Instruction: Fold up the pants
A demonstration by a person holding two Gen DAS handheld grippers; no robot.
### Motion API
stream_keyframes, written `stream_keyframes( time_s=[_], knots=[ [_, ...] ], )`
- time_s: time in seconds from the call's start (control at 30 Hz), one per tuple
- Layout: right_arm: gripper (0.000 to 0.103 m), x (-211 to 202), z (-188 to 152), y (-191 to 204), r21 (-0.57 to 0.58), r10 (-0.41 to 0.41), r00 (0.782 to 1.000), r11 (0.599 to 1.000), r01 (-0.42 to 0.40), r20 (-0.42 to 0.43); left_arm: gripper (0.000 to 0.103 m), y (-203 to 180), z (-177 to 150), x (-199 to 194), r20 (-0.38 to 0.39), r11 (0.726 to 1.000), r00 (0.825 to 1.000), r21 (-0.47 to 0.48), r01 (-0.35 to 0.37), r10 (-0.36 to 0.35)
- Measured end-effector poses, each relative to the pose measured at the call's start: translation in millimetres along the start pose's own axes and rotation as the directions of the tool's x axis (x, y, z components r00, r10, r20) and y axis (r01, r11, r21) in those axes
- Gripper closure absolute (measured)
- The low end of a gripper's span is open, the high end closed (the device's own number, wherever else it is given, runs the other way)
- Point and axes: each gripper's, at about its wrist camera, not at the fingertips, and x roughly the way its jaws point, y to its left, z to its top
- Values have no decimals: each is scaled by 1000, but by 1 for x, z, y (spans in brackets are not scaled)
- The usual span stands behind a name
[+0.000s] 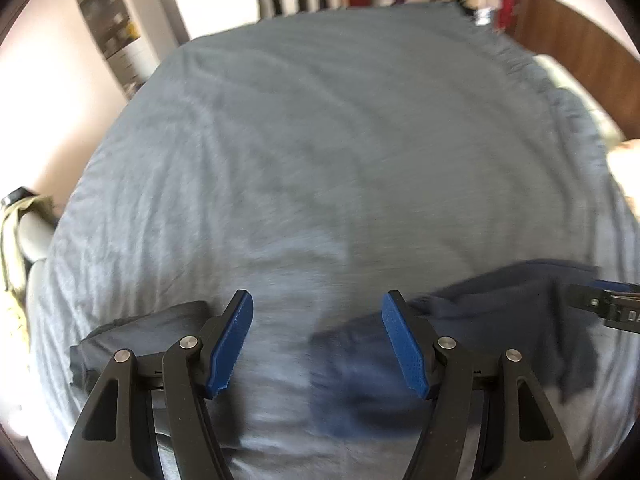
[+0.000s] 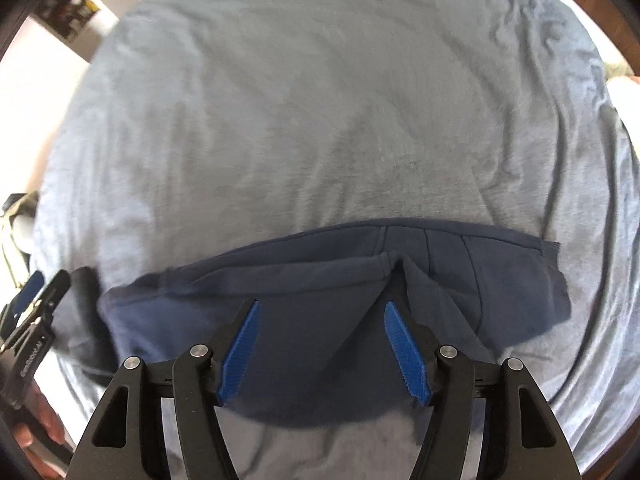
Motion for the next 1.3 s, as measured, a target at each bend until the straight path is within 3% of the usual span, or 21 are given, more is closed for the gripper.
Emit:
stream_keyframes(
  time_s=[0.2,0.4,0.47,0.7,0.9,1.13,1.3],
  knots=[
    [38,-66,-53,-13,-21,40,981,999,-37,191,37,-29,-12,-58,77,990,988,68,126,-131],
    [38,-101,-100,-41,1,22,957,1000,-24,288,37,-78,-36,-89,101,965,969,161,207,-225],
    [38,-105,-117,-58,31,6,954,999,-16,301,37,-100,-45,-90,85,945,956,196,262,-282],
    [39,-101,-162,-120,176,-35,945,984,-24,326,39,-168,-75,-71,10,878,917,290,380,-399],
    [45,-77,-186,-163,229,1,946,970,-80,324,46,-224,-101,-46,-58,842,884,281,461,-464],
    [57,-38,-199,-188,252,84,949,954,-164,303,61,-261,-124,2,-186,820,855,246,517,-484],
    [61,-8,-202,-197,282,122,951,937,-205,286,61,-270,-125,31,-238,826,849,216,520,-472]
  ],
)
